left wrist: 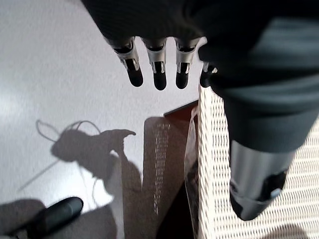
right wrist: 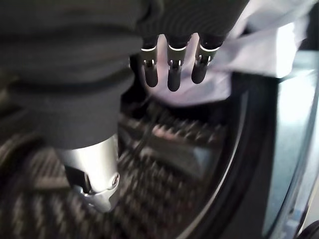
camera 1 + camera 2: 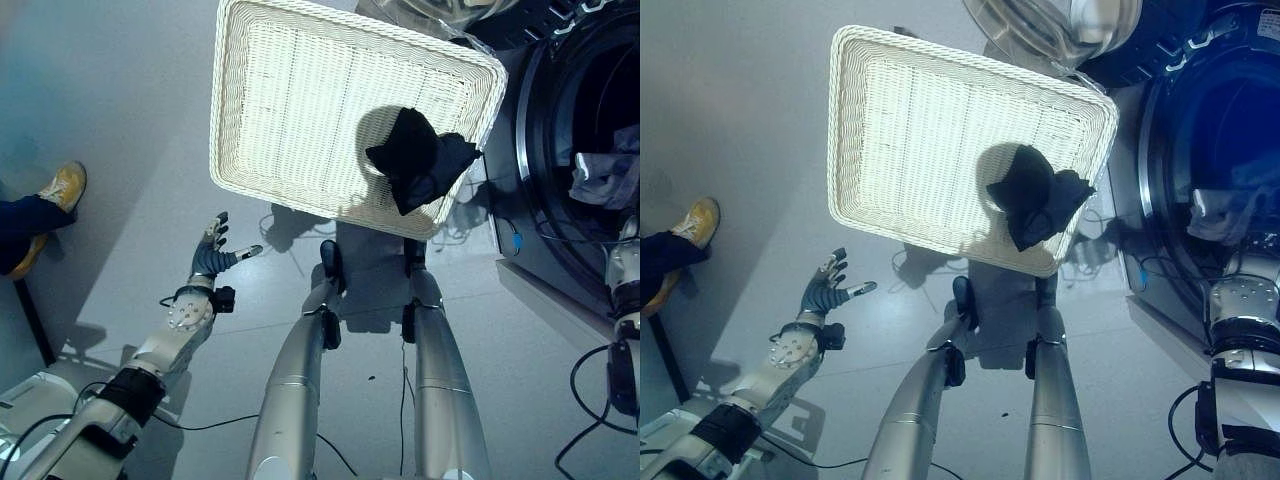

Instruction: Put the clothes into the washing machine.

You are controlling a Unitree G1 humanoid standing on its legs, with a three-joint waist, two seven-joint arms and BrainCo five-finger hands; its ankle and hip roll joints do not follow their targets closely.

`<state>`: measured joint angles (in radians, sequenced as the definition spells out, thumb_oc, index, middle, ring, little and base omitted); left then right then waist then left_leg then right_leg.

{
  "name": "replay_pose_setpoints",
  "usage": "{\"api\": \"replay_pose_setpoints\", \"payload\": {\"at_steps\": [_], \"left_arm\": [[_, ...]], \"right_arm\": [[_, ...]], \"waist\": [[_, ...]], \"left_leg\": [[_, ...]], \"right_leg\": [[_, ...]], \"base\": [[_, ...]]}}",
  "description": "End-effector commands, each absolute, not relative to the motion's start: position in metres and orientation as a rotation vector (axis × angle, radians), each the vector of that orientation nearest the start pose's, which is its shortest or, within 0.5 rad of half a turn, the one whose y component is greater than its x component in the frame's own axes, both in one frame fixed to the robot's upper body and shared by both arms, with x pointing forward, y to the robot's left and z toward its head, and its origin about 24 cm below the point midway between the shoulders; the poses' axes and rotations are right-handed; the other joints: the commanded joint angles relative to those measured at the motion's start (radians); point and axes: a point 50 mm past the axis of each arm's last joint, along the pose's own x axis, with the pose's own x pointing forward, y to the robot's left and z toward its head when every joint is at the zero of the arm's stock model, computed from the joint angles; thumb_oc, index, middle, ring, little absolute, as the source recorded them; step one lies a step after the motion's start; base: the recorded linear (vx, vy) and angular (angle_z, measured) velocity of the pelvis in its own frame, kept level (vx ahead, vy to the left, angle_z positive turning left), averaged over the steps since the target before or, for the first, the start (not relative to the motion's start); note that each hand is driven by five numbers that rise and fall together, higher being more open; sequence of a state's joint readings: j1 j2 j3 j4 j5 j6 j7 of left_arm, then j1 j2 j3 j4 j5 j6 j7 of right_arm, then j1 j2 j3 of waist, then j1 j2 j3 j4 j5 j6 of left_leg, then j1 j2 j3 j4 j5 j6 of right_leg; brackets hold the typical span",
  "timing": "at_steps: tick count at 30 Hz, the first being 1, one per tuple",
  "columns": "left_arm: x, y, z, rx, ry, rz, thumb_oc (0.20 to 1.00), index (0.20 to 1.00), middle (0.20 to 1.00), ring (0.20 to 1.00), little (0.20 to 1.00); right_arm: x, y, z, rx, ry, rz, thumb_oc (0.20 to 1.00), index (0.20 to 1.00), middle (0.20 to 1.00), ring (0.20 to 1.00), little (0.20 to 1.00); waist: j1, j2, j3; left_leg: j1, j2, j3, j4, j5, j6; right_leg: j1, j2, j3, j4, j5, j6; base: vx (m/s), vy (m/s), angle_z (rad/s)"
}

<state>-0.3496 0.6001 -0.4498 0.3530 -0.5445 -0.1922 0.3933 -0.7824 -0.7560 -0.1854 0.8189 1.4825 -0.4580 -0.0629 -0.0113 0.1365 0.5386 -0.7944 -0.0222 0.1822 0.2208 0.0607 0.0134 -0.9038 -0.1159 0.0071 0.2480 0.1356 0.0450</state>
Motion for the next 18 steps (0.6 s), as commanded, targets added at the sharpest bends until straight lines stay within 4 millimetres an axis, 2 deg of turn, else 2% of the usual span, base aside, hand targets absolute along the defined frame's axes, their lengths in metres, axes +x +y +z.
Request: {"api": "replay_pose_setpoints", "payload": {"at_steps": [1, 5, 6, 8, 10, 12, 13, 14, 15, 16, 18], "left_arm": [[0.296, 0.219, 0.050, 0.122, -0.019, 0.182, 1.000, 1.000, 1.000, 1.000, 1.000], [0.296, 0.221, 0.048, 0.107, -0.018, 0.196, 1.000, 1.000, 1.000, 1.000, 1.000], [0.297, 0.220, 0.048, 0.102, -0.018, 0.201, 1.000, 1.000, 1.000, 1.000, 1.000], [0.296, 0.219, 0.048, 0.098, -0.019, 0.207, 1.000, 1.000, 1.000, 1.000, 1.000], [0.294, 0.220, 0.047, 0.094, -0.020, 0.218, 1.000, 1.000, 1.000, 1.000, 1.000], [0.290, 0.221, 0.045, 0.092, -0.015, 0.236, 1.000, 1.000, 1.000, 1.000, 1.000], [0.287, 0.221, 0.043, 0.087, -0.011, 0.245, 1.000, 1.000, 1.000, 1.000, 1.000], [0.287, 0.221, 0.043, 0.087, -0.011, 0.245, 1.000, 1.000, 1.000, 1.000, 1.000], [0.283, 0.219, 0.038, 0.074, -0.002, 0.257, 1.000, 1.000, 1.000, 1.000, 1.000], [0.275, 0.215, 0.028, 0.052, 0.015, 0.276, 1.000, 1.000, 1.000, 1.000, 1.000], [0.270, 0.211, 0.019, 0.034, 0.032, 0.289, 1.000, 1.000, 1.000, 1.000, 1.000]], "right_arm": [[0.309, -0.394, 0.227, 0.843, -0.825, -0.461, 1.000, 1.000, 1.000, 1.000, 1.000], [0.320, -0.376, 0.187, 0.882, -0.690, -0.406, 1.000, 1.000, 1.000, 1.000, 1.000], [0.322, -0.368, 0.172, 0.824, -0.610, -0.422, 1.000, 1.000, 1.000, 1.000, 1.000], [0.327, -0.352, 0.163, 0.577, -0.501, -0.432, 1.000, 1.000, 1.000, 1.000, 1.000], [0.328, -0.333, 0.165, 0.313, -0.473, -0.462, 1.000, 1.000, 1.000, 1.000, 1.000], [0.323, -0.312, 0.173, -0.008, -0.523, -0.493, 1.000, 1.000, 1.000, 1.000, 1.000], [0.319, -0.304, 0.178, -0.102, -0.562, -0.517, 1.000, 1.000, 1.000, 1.000, 1.000], [0.319, -0.304, 0.178, -0.102, -0.562, -0.517, 1.000, 1.000, 1.000, 1.000, 1.000], [0.314, -0.291, 0.183, -0.250, -0.626, -0.540, 1.000, 1.000, 1.000, 1.000, 1.000], [0.300, -0.268, 0.194, -0.442, -0.769, -0.579, 1.000, 1.000, 1.000, 1.000, 1.000], [0.291, -0.250, 0.198, -0.571, -0.881, -0.587, 1.000, 1.000, 1.000, 1.000, 1.000]], "waist": [[-0.022, 0.106, -0.019], [-0.021, 0.103, -0.019], [-0.022, 0.101, -0.019], [-0.020, 0.095, -0.019], [-0.022, 0.088, -0.019], [-0.027, 0.077, -0.019], [-0.029, 0.072, -0.019], [-0.029, 0.072, -0.019], [-0.034, 0.068, -0.019], [-0.044, 0.061, -0.019], [-0.051, 0.058, -0.019]], "left_leg": [[0.034, -0.019, -0.038, -0.073, 0.028, -0.077], [0.037, -0.021, -0.038, -0.099, 0.043, -0.077], [0.035, -0.022, -0.039, -0.106, 0.048, -0.076], [0.033, -0.023, -0.036, -0.118, 0.056, -0.072], [0.027, -0.020, -0.035, -0.126, 0.063, -0.070], [0.023, -0.019, -0.034, -0.134, 0.069, -0.066], [0.022, -0.019, -0.033, -0.137, 0.071, -0.065], [0.022, -0.019, -0.033, -0.137, 0.071, -0.065], [0.021, -0.019, -0.032, -0.139, 0.073, -0.064], [0.022, -0.019, -0.028, -0.144, 0.075, -0.061], [0.024, -0.019, -0.026, -0.146, 0.075, -0.061]], "right_leg": [[0.036, 0.104, -0.106, 0.112, -0.178, -0.011], [0.043, 0.103, -0.107, 0.085, -0.163, -0.007], [0.044, 0.103, -0.106, 0.075, -0.155, -0.005], [0.045, 0.103, -0.108, 0.056, -0.141, -0.004], [0.043, 0.103, -0.109, 0.043, -0.127, -0.002], [0.043, 0.103, -0.111, 0.029, -0.117, 0.004], [0.043, 0.104, -0.110, 0.025, -0.113, 0.005], [0.043, 0.104, -0.110, 0.025, -0.113, 0.005], [0.042, 0.105, -0.108, 0.023, -0.110, 0.009], [0.044, 0.107, -0.104, 0.019, -0.109, 0.015], [0.045, 0.108, -0.099, 0.021, -0.112, 0.020]], "base": [[-0.04, 0.066, -0.01], [-0.04, 0.063, 0.06], [-0.03, 0.070, 0.08], [-0.04, 0.066, 0.06], [-0.04, 0.054, 0.01], [-0.03, 0.078, 0.01], [-0.02, 0.056, 0.01], [-0.02, 0.070, 0.00], [-0.02, 0.152, 0.00], [-0.02, 0.194, 0.00], [-0.02, 0.170, 0.01]]}}
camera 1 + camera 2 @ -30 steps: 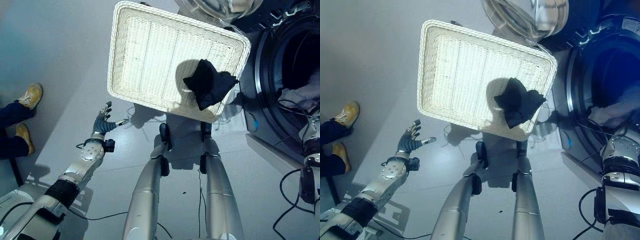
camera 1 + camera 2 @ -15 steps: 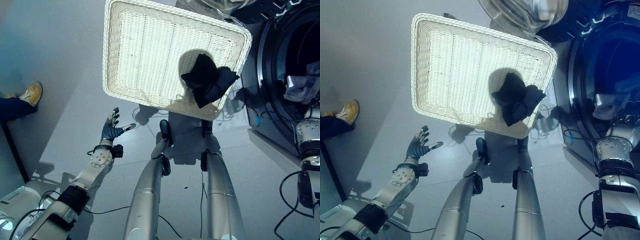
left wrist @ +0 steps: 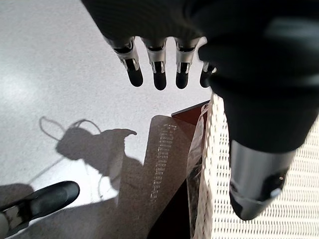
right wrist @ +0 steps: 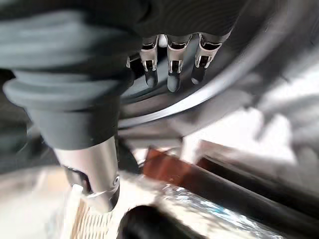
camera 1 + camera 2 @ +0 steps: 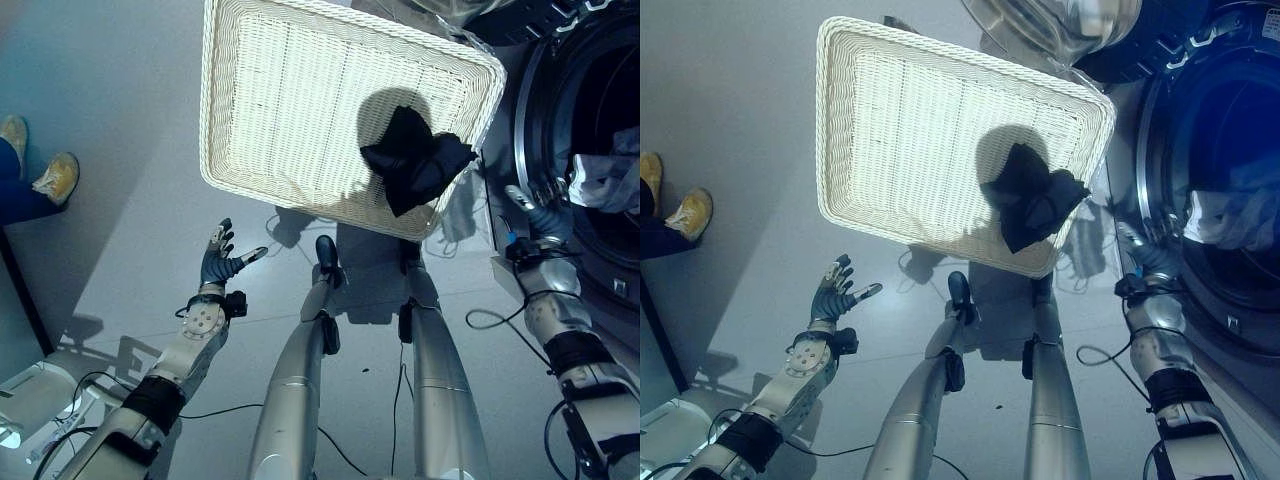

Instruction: Put the clothes into the washing machine.

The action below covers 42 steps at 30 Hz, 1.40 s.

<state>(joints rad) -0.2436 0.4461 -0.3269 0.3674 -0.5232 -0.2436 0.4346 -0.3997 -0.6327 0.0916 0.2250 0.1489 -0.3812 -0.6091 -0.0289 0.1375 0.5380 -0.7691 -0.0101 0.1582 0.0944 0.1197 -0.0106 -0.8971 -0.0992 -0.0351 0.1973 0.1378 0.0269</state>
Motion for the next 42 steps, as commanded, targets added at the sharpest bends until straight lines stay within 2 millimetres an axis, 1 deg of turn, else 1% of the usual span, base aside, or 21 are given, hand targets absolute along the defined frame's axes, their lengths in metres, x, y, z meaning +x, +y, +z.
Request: {"api": "replay_pose_setpoints", "payload": {"at_steps": [1, 4, 5, 6, 7, 8, 12, 16, 17, 18, 21, 27, 29, 31, 32, 33, 34, 35, 37, 40, 42], "left_arm": [[0.269, 0.211, 0.018, 0.030, 0.036, 0.291, 1.000, 1.000, 1.000, 1.000, 1.000], [0.269, 0.210, 0.016, 0.028, 0.040, 0.293, 1.000, 1.000, 1.000, 1.000, 1.000], [0.268, 0.207, 0.005, 0.007, 0.090, 0.303, 1.000, 1.000, 1.000, 1.000, 1.000], [0.268, 0.207, 0.000, 0.004, 0.113, 0.299, 1.000, 1.000, 1.000, 1.000, 1.000], [0.268, 0.207, -0.001, 0.002, 0.120, 0.299, 1.000, 1.000, 1.000, 1.000, 1.000], [0.268, 0.209, -0.006, 0.006, 0.140, 0.296, 1.000, 1.000, 1.000, 1.000, 1.000], [0.269, 0.213, -0.011, 0.015, 0.169, 0.283, 1.000, 1.000, 1.000, 1.000, 1.000], [0.272, 0.215, -0.014, 0.023, 0.185, 0.271, 1.000, 1.000, 1.000, 1.000, 1.000], [0.272, 0.215, -0.014, 0.023, 0.185, 0.271, 1.000, 1.000, 1.000, 1.000, 1.000], [0.274, 0.215, -0.014, 0.031, 0.187, 0.264, 1.000, 1.000, 1.000, 1.000, 1.000], [0.278, 0.216, -0.011, 0.038, 0.186, 0.256, 1.000, 1.000, 1.000, 1.000, 1.000], [0.289, 0.216, -0.003, 0.051, 0.177, 0.237, 1.000, 1.000, 1.000, 1.000, 1.000], [0.294, 0.216, 0.002, 0.061, 0.172, 0.229, 1.000, 1.000, 1.000, 1.000, 1.000], [0.297, 0.217, 0.005, 0.066, 0.168, 0.223, 1.000, 1.000, 1.000, 1.000, 1.000], [0.301, 0.216, 0.010, 0.079, 0.161, 0.210, 1.000, 1.000, 1.000, 1.000, 1.000], [0.303, 0.216, 0.013, 0.089, 0.158, 0.202, 1.000, 1.000, 1.000, 1.000, 1.000], [0.304, 0.216, 0.014, 0.091, 0.158, 0.200, 1.000, 1.000, 1.000, 1.000, 1.000], [0.306, 0.215, 0.017, 0.097, 0.153, 0.186, 1.000, 1.000, 1.000, 1.000, 1.000], [0.307, 0.214, 0.018, 0.100, 0.149, 0.178, 1.000, 1.000, 1.000, 1.000, 1.000], [0.311, 0.207, 0.022, 0.114, 0.137, 0.142, 1.000, 1.000, 1.000, 1.000, 1.000], [0.312, 0.205, 0.023, 0.115, 0.137, 0.135, 1.000, 1.000, 1.000, 1.000, 1.000]], "right_arm": [[0.290, -0.247, 0.198, -0.594, -0.902, -0.587, 1.000, 1.000, 1.000, 1.000, 1.000], [0.289, -0.243, 0.199, -0.630, -0.927, -0.584, 1.000, 1.000, 1.000, 1.000, 1.000], [0.290, -0.224, 0.207, -0.873, -1.041, -0.588, 1.000, 1.000, 1.000, 1.000, 1.000], [0.294, -0.219, 0.212, -0.978, -1.066, -0.573, 1.000, 1.000, 1.000, 1.000, 1.000], [0.295, -0.218, 0.213, -1.005, -1.068, -0.566, 1.000, 1.000, 1.000, 1.000, 1.000], [0.301, -0.215, 0.215, -1.109, -1.058, -0.549, 1.000, 1.000, 1.000, 1.000, 1.000], [0.318, -0.212, 0.216, -1.310, -0.984, -0.481, 1.000, 1.000, 1.000, 1.000, 1.000], [0.334, -0.213, 0.212, -1.415, -0.888, -0.411, 1.000, 1.000, 1.000, 1.000, 1.000], [0.334, -0.213, 0.212, -1.415, -0.888, -0.411, 1.000, 1.000, 1.000, 1.000, 1.000], [0.342, -0.214, 0.208, -1.476, -0.830, -0.382, 1.000, 1.000, 1.000, 1.000, 1.000], [0.352, -0.214, 0.206, -1.551, -0.768, -0.345, 1.000, 1.000, 1.000, 1.000, 1.000], [0.373, -0.224, 0.197, -1.709, -0.477, -0.265, 1.000, 1.000, 1.000, 1.000, 1.000], [0.381, -0.236, 0.189, -1.725, -0.254, -0.216, 1.000, 1.000, 1.000, 1.000, 1.000], [0.386, -0.245, 0.180, -1.802, -0.069, -0.179, 1.000, 1.000, 1.000, 1.000, 1.000], [0.388, -0.259, 0.164, -1.830, 0.203, -0.107, 1.000, 1.000, 1.000, 1.000, 1.000], [0.387, -0.269, 0.154, -1.775, 0.357, -0.087, 1.000, 1.000, 1.000, 1.000, 1.000], [0.387, -0.271, 0.152, -1.764, 0.381, -0.083, 1.000, 1.000, 1.000, 1.000, 1.000], [0.387, -0.279, 0.145, -1.729, 0.473, -0.070, 1.000, 1.000, 1.000, 1.000, 1.000], [0.387, -0.281, 0.144, -1.719, 0.520, -0.074, 1.000, 1.000, 1.000, 1.000, 1.000], [0.385, -0.291, 0.137, -1.669, 0.733, -0.074, 1.000, 1.000, 1.000, 1.000, 1.000], [0.383, -0.295, 0.136, -1.667, 0.791, -0.070, 1.000, 1.000, 1.000, 1.000, 1.000]], "waist": [[-0.034, 0.056, -0.018], [-0.034, 0.056, -0.018], [-0.027, 0.059, -0.018], [-0.019, 0.060, -0.018], [-0.018, 0.060, -0.018], [-0.010, 0.058, -0.018], [0.014, 0.056, -0.018], [0.038, 0.055, -0.018], [0.038, 0.055, -0.018], [0.048, 0.056, -0.018], [0.062, 0.057, -0.018], [0.091, 0.059, -0.018], [0.103, 0.059, -0.018], [0.111, 0.060, -0.018], [0.125, 0.061, -0.018], [0.133, 0.061, -0.018], [0.135, 0.061, -0.018], [0.145, 0.066, -0.018], [0.150, 0.070, -0.018], [0.176, 0.085, -0.018], [0.180, 0.088, -0.018]], "left_leg": [[0.000, -0.031, -0.002, -0.021, 0.016, -0.038], [0.001, -0.031, -0.001, -0.022, 0.017, -0.038], [0.011, -0.032, -0.003, -0.031, 0.019, -0.040], [0.014, -0.033, -0.006, -0.032, 0.021, -0.041], [0.015, -0.033, -0.007, -0.031, 0.021, -0.041], [0.019, -0.034, -0.012, -0.031, 0.021, -0.041], [0.020, -0.039, -0.025, -0.034, 0.025, -0.038], [0.016, -0.044, -0.041, -0.032, 0.026, -0.034], [0.016, -0.044, -0.041, -0.032, 0.026, -0.034], [0.014, -0.048, -0.050, -0.030, 0.026, -0.032], [0.006, -0.054, -0.062, -0.026, 0.027, -0.028], [-0.011, -0.062, -0.079, -0.024, 0.031, -0.026], [-0.018, -0.064, -0.085, -0.023, 0.032, -0.024], [-0.023, -0.062, -0.085, -0.025, 0.035, -0.025], [-0.025, -0.061, -0.087, -0.034, 0.039, -0.023], [-0.025, -0.060, -0.090, -0.038, 0.042, -0.023], [-0.025, -0.060, -0.090, -0.038, 0.043, -0.023], [-0.027, -0.062, -0.095, -0.038, 0.045, -0.021], [-0.027, -0.064, -0.097, -0.039, 0.046, -0.020], [-0.030, -0.070, -0.111, -0.039, 0.050, -0.018], [-0.029, -0.071, -0.113, -0.040, 0.050, -0.017]], "right_leg": [[0.039, 0.091, -0.056, 0.072, -0.114, 0.039], [0.040, 0.091, -0.056, 0.071, -0.115, 0.041], [0.050, 0.082, -0.060, 0.071, -0.122, 0.051], [0.057, 0.075, -0.066, 0.071, -0.123, 0.055], [0.058, 0.074, -0.068, 0.071, -0.123, 0.056], [0.064, 0.068, -0.076, 0.071, -0.123, 0.059], [0.073, 0.055, -0.098, 0.067, -0.120, 0.064], [0.075, 0.044, -0.119, 0.071, -0.119, 0.067], [0.075, 0.044, -0.119, 0.071, -0.119, 0.067], [0.075, 0.039, -0.129, 0.074, -0.119, 0.068], [0.071, 0.035, -0.137, 0.079, -0.120, 0.069], [0.061, 0.026, -0.155, 0.088, -0.121, 0.070], [0.056, 0.023, -0.164, 0.089, -0.121, 0.069], [0.052, 0.022, -0.168, 0.090, -0.121, 0.067], [0.053, 0.019, -0.180, 0.082, -0.117, 0.066], [0.055, 0.016, -0.188, 0.079, -0.115, 0.065], [0.055, 0.016, -0.189, 0.079, -0.115, 0.064], [0.054, 0.014, -0.194, 0.078, -0.112, 0.061], [0.054, 0.013, -0.197, 0.078, -0.111, 0.059], [0.056, 0.005, -0.209, 0.074, -0.106, 0.057], [0.056, 0.005, -0.210, 0.075, -0.106, 0.056]], "base": [[-0.01, 0.085, 0.03], [-0.01, 0.054, 0.00], [-0.04, 0.191, 0.01], [-0.04, 0.174, 0.03], [-0.03, 0.043, 0.04], [-0.02, 0.013, 0.06], [-0.02, -0.003, 0.20], [-0.01, 0.002, 0.19], [-0.01, -0.003, 0.19], [0.00, -0.005, 0.21], [0.00, -0.001, 0.24], [0.00, 0.005, 0.19], [0.01, -0.023, 0.12], [0.01, -0.037, 0.13], [0.02, -0.088, 0.16], [0.02, -0.088, 0.15], [0.01, -0.070, 0.10], [0.00, -0.039, 0.09], [0.01, -0.043, 0.14], [0.01, -0.049, 0.13], [0.01, -0.026, 0.13]]}}
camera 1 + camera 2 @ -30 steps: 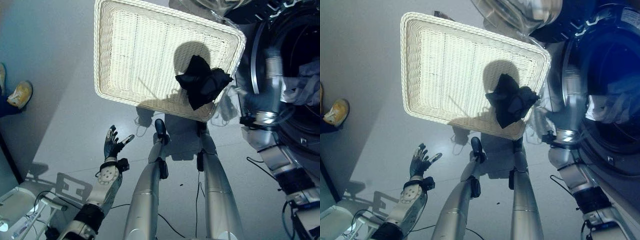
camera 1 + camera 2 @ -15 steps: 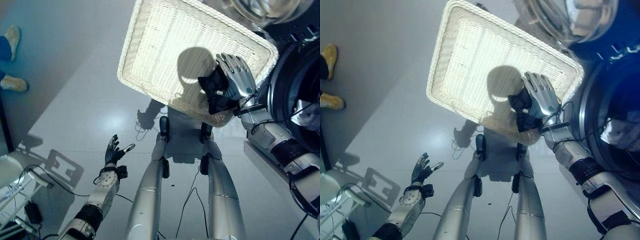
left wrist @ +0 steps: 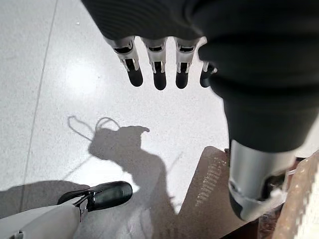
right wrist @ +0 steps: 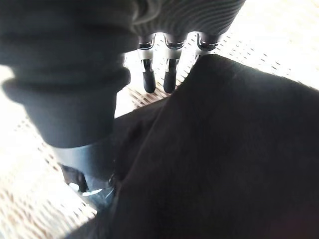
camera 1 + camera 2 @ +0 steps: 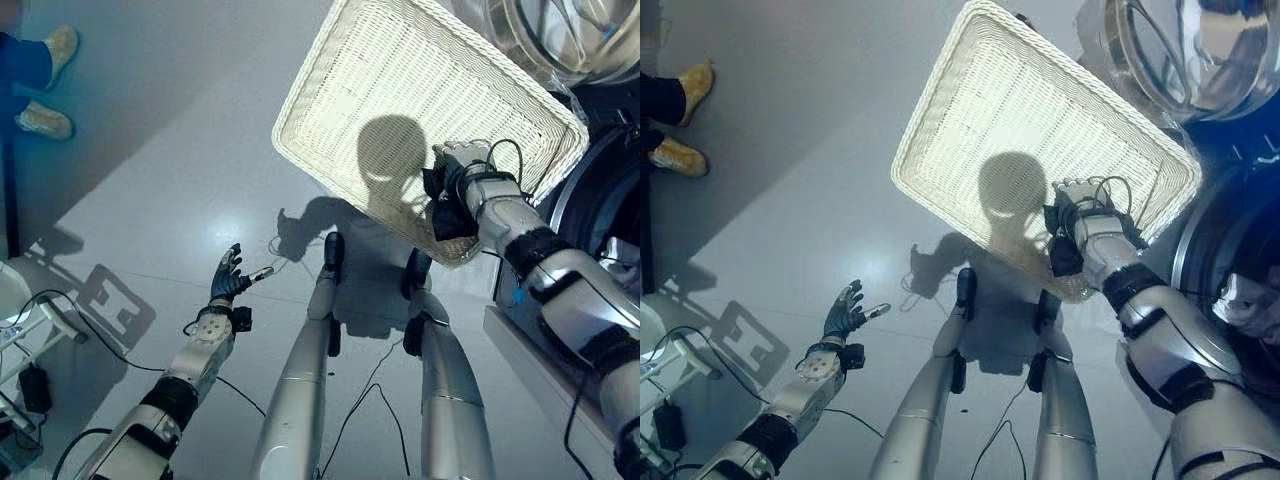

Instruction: Put the clothes into the washing machine.

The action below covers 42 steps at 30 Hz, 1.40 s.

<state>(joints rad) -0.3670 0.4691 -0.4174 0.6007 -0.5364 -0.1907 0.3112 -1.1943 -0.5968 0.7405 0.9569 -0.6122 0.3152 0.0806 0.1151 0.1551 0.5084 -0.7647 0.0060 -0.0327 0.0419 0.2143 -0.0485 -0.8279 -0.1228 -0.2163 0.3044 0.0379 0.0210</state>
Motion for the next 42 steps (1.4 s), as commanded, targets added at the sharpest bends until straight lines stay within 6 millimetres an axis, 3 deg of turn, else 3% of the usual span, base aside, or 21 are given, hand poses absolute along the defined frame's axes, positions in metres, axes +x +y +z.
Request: {"api": "replay_pose_setpoints", "payload": {"at_steps": [1, 5, 6, 7, 8, 11, 19, 23, 27, 28, 30, 31, 34, 36, 42], "left_arm": [[0.312, 0.201, 0.024, 0.117, 0.136, 0.126, 1.000, 1.000, 1.000, 1.000, 1.000], [0.313, 0.197, 0.026, 0.116, 0.132, 0.111, 1.000, 1.000, 1.000, 1.000, 1.000], [0.313, 0.197, 0.026, 0.116, 0.132, 0.110, 1.000, 1.000, 1.000, 1.000, 1.000], [0.313, 0.197, 0.026, 0.116, 0.132, 0.109, 1.000, 1.000, 1.000, 1.000, 1.000], [0.314, 0.194, 0.027, 0.113, 0.131, 0.104, 1.000, 1.000, 1.000, 1.000, 1.000], [0.314, 0.192, 0.026, 0.112, 0.133, 0.099, 1.000, 1.000, 1.000, 1.000, 1.000], [0.315, 0.191, 0.027, 0.127, 0.138, 0.101, 1.000, 1.000, 1.000, 1.000, 1.000], [0.314, 0.193, 0.028, 0.132, 0.131, 0.115, 1.000, 1.000, 1.000, 1.000, 1.000], [0.314, 0.195, 0.029, 0.139, 0.131, 0.124, 1.000, 1.000, 1.000, 1.000, 1.000], [0.312, 0.199, 0.030, 0.145, 0.133, 0.142, 1.000, 1.000, 1.000, 1.000, 1.000], [0.311, 0.201, 0.030, 0.145, 0.135, 0.150, 1.000, 1.000, 1.000, 1.000, 1.000], [0.306, 0.204, 0.026, 0.142, 0.139, 0.171, 1.000, 1.000, 1.000, 1.000, 1.000], [0.301, 0.207, 0.024, 0.135, 0.143, 0.189, 1.000, 1.000, 1.000, 1.000, 1.000], [0.294, 0.208, 0.016, 0.112, 0.153, 0.212, 1.000, 1.000, 1.000, 1.000, 1.000], [0.286, 0.203, 0.002, 0.066, 0.170, 0.240, 1.000, 1.000, 1.000, 1.000, 1.000]], "right_arm": [[0.379, -0.299, 0.132, -1.653, 0.882, -0.053, 1.000, 1.000, 1.000, 1.000, 1.000], [0.369, -0.309, 0.123, -1.647, 1.079, 0.008, 1.000, 1.000, 1.000, 1.000, 1.000], [0.368, -0.310, 0.122, -1.647, 1.094, 0.015, 0.950, 0.950, 0.950, 0.950, 0.950], [0.368, -0.311, 0.122, -1.647, 1.103, 0.021, 0.815, 0.815, 0.815, 0.815, 0.815], [0.365, -0.312, 0.117, -1.634, 1.133, 0.052, 0.200, 0.200, 0.200, 0.200, 0.200], [0.365, -0.311, 0.113, -1.607, 1.134, 0.086, 0.200, 0.200, 0.200, 0.200, 0.200], [0.380, -0.301, 0.124, -1.539, 0.715, -0.073, 0.200, 0.200, 0.200, 0.200, 0.200], [0.391, -0.290, 0.145, -1.444, 0.427, -0.189, 0.200, 0.200, 0.200, 0.200, 0.200], [0.396, -0.285, 0.162, -1.366, 0.292, -0.248, 0.200, 0.200, 0.200, 0.200, 0.200], [0.398, -0.279, 0.180, -1.277, 0.172, -0.296, 0.200, 0.200, 0.200, 0.200, 0.200], [0.399, -0.276, 0.188, -1.226, 0.129, -0.310, 0.200, 0.200, 0.200, 0.200, 0.200], [0.398, -0.265, 0.204, -1.063, 0.016, -0.322, 0.200, 0.200, 0.200, 0.200, 0.200], [0.394, -0.255, 0.211, -0.867, -0.058, -0.305, 0.200, 0.200, 0.200, 0.200, 0.200], [0.388, -0.244, 0.214, -0.533, -0.150, -0.252, 0.200, 0.200, 0.200, 0.200, 0.200], [0.374, -0.233, 0.195, 0.117, -0.240, -0.130, 0.200, 0.200, 0.200, 0.200, 0.200]], "waist": [[0.040, 0.076, 0.012], [0.045, 0.088, 0.012], [0.045, 0.090, 0.012], [0.045, 0.091, 0.012], [0.045, 0.095, 0.012], [0.044, 0.099, 0.012], [0.028, 0.083, 0.012], [0.016, 0.065, 0.012], [0.010, 0.055, 0.012], [0.002, 0.043, 0.012], [-0.003, 0.039, 0.012], [-0.016, 0.030, 0.012], [-0.027, 0.023, 0.012], [-0.047, 0.018, 0.012], [-0.080, 0.018, 0.012]], "left_leg": [[-0.031, -0.088, 0.076, 0.011, -0.043, 0.022], [-0.029, -0.093, 0.068, 0.011, -0.041, 0.023], [-0.029, -0.093, 0.067, 0.012, -0.041, 0.023], [-0.029, -0.094, 0.067, 0.013, -0.041, 0.023], [-0.028, -0.095, 0.066, 0.013, -0.041, 0.025], [-0.026, -0.096, 0.065, 0.017, -0.041, 0.025], [-0.010, -0.093, 0.073, 0.029, -0.050, 0.024], [-0.005, -0.086, 0.084, 0.027, -0.053, 0.024], [-0.001, -0.082, 0.089, 0.025, -0.055, 0.025], [-0.001, -0.078, 0.096, 0.027, -0.058, 0.025], [0.002, -0.076, 0.099, 0.025, -0.059, 0.024], [0.006, -0.074, 0.106, 0.022, -0.061, 0.024], [0.010, -0.071, 0.112, 0.021, -0.065, 0.024], [0.018, -0.068, 0.124, 0.023, -0.071, 0.022], [0.038, -0.065, 0.146, 0.025, -0.081, 0.020]], "right_leg": [[-0.012, 0.026, -0.031, -0.033, -0.004, 0.061], [-0.014, 0.024, -0.029, -0.028, -0.006, 0.057], [-0.014, 0.024, -0.028, -0.028, -0.006, 0.057], [-0.015, 0.024, -0.028, -0.027, -0.006, 0.057], [-0.017, 0.024, -0.026, -0.025, -0.007, 0.054], [-0.017, 0.025, -0.022, -0.022, -0.009, 0.052], [-0.002, 0.034, -0.015, -0.032, 0.001, 0.052], [0.003, 0.039, -0.013, -0.046, 0.017, 0.058], [0.007, 0.042, -0.012, -0.052, 0.024, 0.061], [0.006, 0.045, -0.010, -0.053, 0.028, 0.064], [0.007, 0.047, -0.009, -0.055, 0.030, 0.065], [0.006, 0.052, -0.003, -0.059, 0.033, 0.066], [0.006, 0.055, 0.004, -0.060, 0.032, 0.065], [0.007, 0.065, 0.020, -0.055, 0.024, 0.062], [0.011, 0.078, 0.049, -0.049, 0.012, 0.057]], "base": [[0.01, -0.015, 0.16], [0.01, -0.016, 0.11], [0.01, -0.015, 0.06], [0.01, -0.010, 0.07], [0.01, -0.009, 0.10], [0.01, -0.013, 0.09], [0.00, -0.037, 0.02], [-0.02, -0.036, -0.05], [-0.01, -0.025, -0.10], [-0.01, -0.019, -0.06], [-0.01, -0.001, -0.08], [-0.01, 0.031, -0.08], [-0.01, 0.043, -0.15], [0.00, 0.131, -0.21], [0.00, 0.100, -0.25]]}}
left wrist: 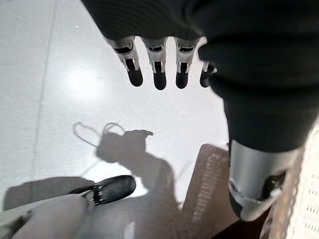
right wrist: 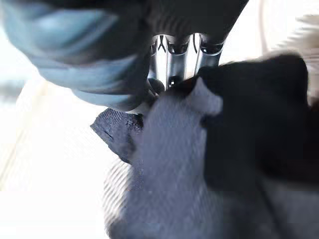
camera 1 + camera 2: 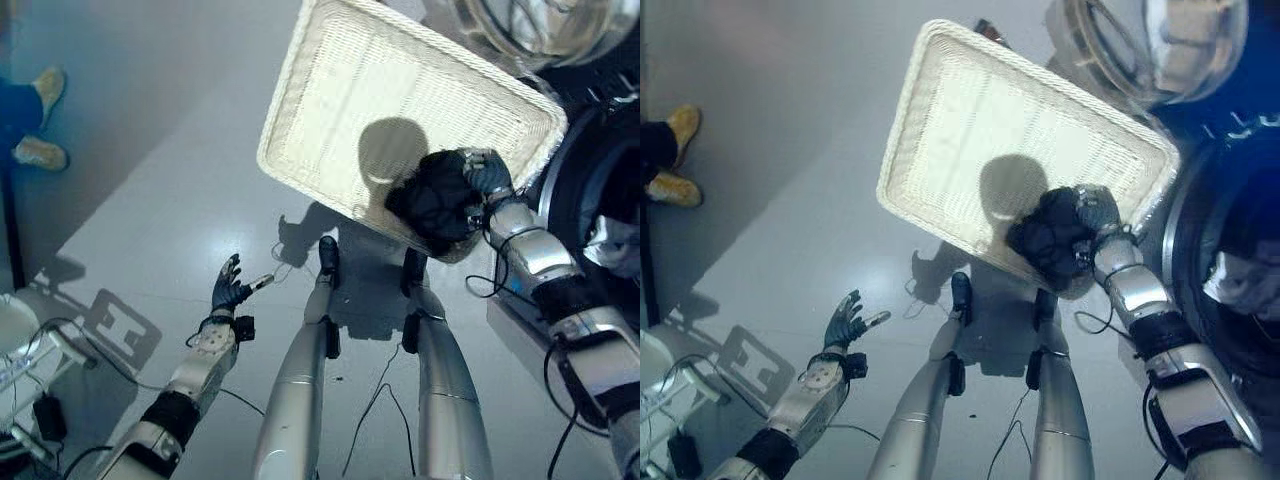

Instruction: Put the clothes into the washing machine.

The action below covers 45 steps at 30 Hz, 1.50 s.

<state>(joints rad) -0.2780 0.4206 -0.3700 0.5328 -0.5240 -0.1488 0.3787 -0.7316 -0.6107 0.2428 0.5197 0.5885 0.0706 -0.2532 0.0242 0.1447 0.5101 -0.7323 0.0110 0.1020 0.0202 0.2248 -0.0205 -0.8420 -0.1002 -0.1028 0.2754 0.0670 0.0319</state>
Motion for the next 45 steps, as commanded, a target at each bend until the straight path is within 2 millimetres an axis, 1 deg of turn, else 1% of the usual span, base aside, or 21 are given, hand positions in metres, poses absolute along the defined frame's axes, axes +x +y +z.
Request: {"api": "replay_pose_setpoints", "payload": {"at_steps": [1, 3, 4, 7, 13, 15, 18, 19, 23, 25, 26, 27, 28, 29, 30, 32, 34, 38, 40, 41, 45], "left_arm": [[0.286, 0.199, -0.001, 0.057, 0.174, 0.241, 1.000, 1.000, 1.000, 1.000, 1.000], [0.286, 0.197, -0.003, 0.050, 0.176, 0.241, 1.000, 1.000, 1.000, 1.000, 1.000], [0.286, 0.195, -0.004, 0.045, 0.178, 0.240, 1.000, 1.000, 1.000, 1.000, 1.000], [0.285, 0.192, -0.006, 0.043, 0.181, 0.245, 1.000, 1.000, 1.000, 1.000, 1.000], [0.283, 0.195, -0.008, 0.043, 0.182, 0.273, 1.000, 1.000, 1.000, 1.000, 1.000], [0.282, 0.196, -0.009, 0.041, 0.182, 0.278, 1.000, 1.000, 1.000, 1.000, 1.000], [0.278, 0.202, -0.010, 0.047, 0.182, 0.295, 1.000, 1.000, 1.000, 1.000, 1.000], [0.273, 0.210, -0.012, 0.054, 0.187, 0.312, 1.000, 1.000, 1.000, 1.000, 1.000], [0.268, 0.220, -0.014, 0.064, 0.195, 0.333, 1.000, 1.000, 1.000, 1.000, 1.000], [0.265, 0.232, -0.015, 0.075, 0.204, 0.359, 1.000, 1.000, 1.000, 1.000, 1.000], [0.266, 0.232, -0.015, 0.075, 0.204, 0.358, 1.000, 1.000, 1.000, 1.000, 1.000], [0.266, 0.235, -0.015, 0.081, 0.208, 0.362, 1.000, 1.000, 1.000, 1.000, 1.000], [0.266, 0.239, -0.015, 0.092, 0.215, 0.364, 1.000, 1.000, 1.000, 1.000, 1.000], [0.266, 0.239, -0.015, 0.095, 0.215, 0.362, 1.000, 1.000, 1.000, 1.000, 1.000], [0.266, 0.241, -0.014, 0.101, 0.221, 0.363, 1.000, 1.000, 1.000, 1.000, 1.000], [0.268, 0.241, -0.013, 0.108, 0.225, 0.359, 1.000, 1.000, 1.000, 1.000, 1.000], [0.272, 0.241, -0.012, 0.115, 0.236, 0.345, 1.000, 1.000, 1.000, 1.000, 1.000], [0.275, 0.236, -0.013, 0.125, 0.250, 0.313, 1.000, 1.000, 1.000, 1.000, 1.000], [0.276, 0.234, -0.013, 0.129, 0.255, 0.302, 1.000, 1.000, 1.000, 1.000, 1.000], [0.276, 0.231, -0.013, 0.135, 0.262, 0.280, 1.000, 1.000, 1.000, 1.000, 1.000], [0.276, 0.228, -0.012, 0.134, 0.275, 0.250, 1.000, 1.000, 1.000, 1.000, 1.000]], "right_arm": [[0.374, -0.229, 0.191, 0.311, -0.249, -0.092, 0.200, 0.200, 0.200, 0.200, 0.200], [0.374, -0.225, 0.188, 0.474, -0.247, -0.044, 0.200, 0.200, 0.200, 0.200, 0.200], [0.374, -0.221, 0.185, 0.674, -0.253, -0.003, 0.200, 0.200, 0.200, 0.200, 0.200], [0.374, -0.214, 0.183, 0.937, -0.275, 0.064, 0.200, 0.200, 0.200, 0.200, 0.200], [0.363, -0.206, 0.170, 1.351, -0.341, 0.131, 0.200, 0.200, 0.200, 0.200, 0.200], [0.361, -0.208, 0.165, 1.385, -0.349, 0.123, 0.200, 0.200, 0.200, 0.200, 0.200], [0.349, -0.224, 0.152, 1.491, -0.415, 0.059, 0.200, 0.200, 0.200, 0.200, 0.200], [0.339, -0.244, 0.146, 1.538, -0.487, -0.001, 0.200, 0.200, 0.200, 0.200, 0.200], [0.326, -0.273, 0.143, 1.579, -0.606, -0.108, 0.200, 0.200, 0.200, 0.200, 0.200], [0.309, -0.315, 0.150, 1.602, -0.761, -0.327, 0.200, 0.200, 0.200, 0.200, 0.200], [0.309, -0.316, 0.150, 1.602, -0.762, -0.329, 0.200, 0.200, 0.200, 0.200, 0.200], [0.303, -0.330, 0.154, 1.613, -0.823, -0.409, 0.200, 0.200, 0.200, 0.200, 0.200], [0.290, -0.355, 0.165, 1.634, -0.921, -0.557, 0.200, 0.200, 0.200, 0.200, 0.200], [0.289, -0.357, 0.166, 1.636, -0.934, -0.571, 0.200, 0.200, 0.200, 0.200, 0.200], [0.281, -0.371, 0.174, 1.659, -1.002, -0.648, 0.200, 0.200, 0.200, 0.200, 0.200], [0.274, -0.380, 0.179, 1.684, -1.052, -0.715, 0.200, 0.200, 0.200, 0.200, 0.200], [0.255, -0.400, 0.189, 1.744, -1.181, -0.888, 0.200, 0.200, 0.200, 0.200, 0.200], [0.229, -0.423, 0.201, 1.835, -1.342, -1.123, 0.200, 0.200, 0.200, 0.200, 0.200], [0.223, -0.430, 0.206, 1.842, -1.375, -1.161, 0.200, 0.200, 0.200, 0.200, 0.200], [0.214, -0.438, 0.222, 1.841, -1.443, -1.177, 0.200, 0.200, 0.200, 0.200, 0.200], [0.210, -0.443, 0.243, 1.804, -1.495, -1.127, 0.200, 0.200, 0.200, 0.200, 0.200]], "waist": [[0.006, 0.033, 0.010], [0.003, 0.037, 0.010], [0.001, 0.042, 0.010], [-0.004, 0.045, 0.010], [-0.033, 0.035, 0.010], [-0.038, 0.032, 0.010], [-0.059, 0.022, 0.010], [-0.074, 0.013, 0.010], [-0.089, 0.000, 0.010], [-0.109, -0.010, 0.010], [-0.107, -0.010, 0.010], [-0.113, -0.011, 0.010], [-0.116, -0.011, 0.010], [-0.115, -0.010, 0.010], [-0.118, -0.009, 0.010], [-0.118, -0.006, 0.010], [-0.121, 0.005, 0.010], [-0.119, 0.021, 0.010], [-0.118, 0.027, 0.010], [-0.112, 0.035, 0.010], [-0.108, 0.053, 0.010]], "left_leg": [[0.011, -0.071, 0.017, 0.048, -0.095, -0.008], [0.016, -0.071, 0.021, 0.046, -0.096, -0.009], [0.022, -0.071, 0.024, 0.045, -0.098, -0.009], [0.033, -0.072, 0.028, 0.043, -0.102, -0.009], [0.043, -0.075, 0.049, 0.059, -0.119, -0.003], [0.044, -0.075, 0.054, 0.061, -0.122, -0.002], [0.052, -0.072, 0.076, 0.067, -0.133, 0.000], [0.060, -0.068, 0.092, 0.073, -0.142, 0.001], [0.076, -0.064, 0.108, 0.077, -0.152, 0.000], [0.091, -0.056, 0.126, 0.086, -0.165, -0.004], [0.091, -0.056, 0.127, 0.086, -0.166, -0.004], [0.096, -0.053, 0.130, 0.089, -0.170, -0.005], [0.104, -0.049, 0.135, 0.094, -0.177, -0.009], [0.104, -0.049, 0.135, 0.095, -0.178, -0.009], [0.109, -0.046, 0.136, 0.096, -0.178, -0.011], [0.112, -0.045, 0.134, 0.097, -0.180, -0.012], [0.112, -0.044, 0.128, 0.110, -0.182, -0.015], [0.103, -0.046, 0.112, 0.145, -0.190, -0.022], [0.100, -0.047, 0.106, 0.158, -0.193, -0.025], [0.094, -0.050, 0.098, 0.180, -0.197, -0.031], [0.082, -0.050, 0.089, 0.213, -0.204, -0.038]], "right_leg": [[0.028, 0.056, -0.060, -0.020, -0.020, 0.045], [0.031, 0.055, -0.056, -0.022, -0.021, 0.045], [0.036, 0.053, -0.055, -0.025, -0.022, 0.045], [0.045, 0.052, -0.050, -0.032, -0.023, 0.046], [0.053, 0.050, -0.033, -0.055, -0.005, 0.051], [0.055, 0.049, -0.030, -0.060, -0.001, 0.052], [0.064, 0.045, -0.023, -0.079, 0.011, 0.056], [0.073, 0.043, -0.020, -0.088, 0.017, 0.059], [0.088, 0.041, -0.017, -0.096, 0.023, 0.065], [0.103, 0.044, -0.009, -0.097, 0.022, 0.067], [0.103, 0.044, -0.008, -0.097, 0.022, 0.067], [0.107, 0.045, -0.005, -0.095, 0.020, 0.067], [0.115, 0.044, -0.006, -0.089, 0.014, 0.068], [0.115, 0.045, -0.006, -0.089, 0.014, 0.068], [0.119, 0.046, -0.007, -0.083, 0.009, 0.067], [0.122, 0.048, -0.007, -0.075, 0.002, 0.064], [0.119, 0.056, -0.003, -0.044, -0.021, 0.053], [0.113, 0.063, -0.002, 0.009, -0.059, 0.033], [0.112, 0.061, -0.004, 0.024, -0.070, 0.028], [0.108, 0.056, -0.008, 0.044, -0.082, 0.021], [0.100, 0.046, -0.016, 0.078, -0.104, 0.009]], "base": [[-0.01, 0.073, -0.19], [-0.01, 0.048, -0.13], [0.00, 0.027, -0.13], [0.00, 0.011, -0.05], [0.00, 0.000, 0.00], [-0.02, 0.008, -0.06], [-0.01, 0.003, -0.16], [0.00, -0.004, -0.20], [0.01, -0.016, -0.28], [0.03, -0.057, -0.30], [0.04, -0.061, -0.20], [0.04, -0.086, -0.23], [0.05, -0.095, -0.22], [0.05, -0.110, -0.23], [0.04, -0.077, -0.20], [0.05, -0.081, -0.18], [0.08, -0.105, -0.07], [0.07, -0.088, -0.04], [0.08, -0.102, -0.08], [0.08, -0.094, -0.08], [0.08, -0.069, 0.02]]}}
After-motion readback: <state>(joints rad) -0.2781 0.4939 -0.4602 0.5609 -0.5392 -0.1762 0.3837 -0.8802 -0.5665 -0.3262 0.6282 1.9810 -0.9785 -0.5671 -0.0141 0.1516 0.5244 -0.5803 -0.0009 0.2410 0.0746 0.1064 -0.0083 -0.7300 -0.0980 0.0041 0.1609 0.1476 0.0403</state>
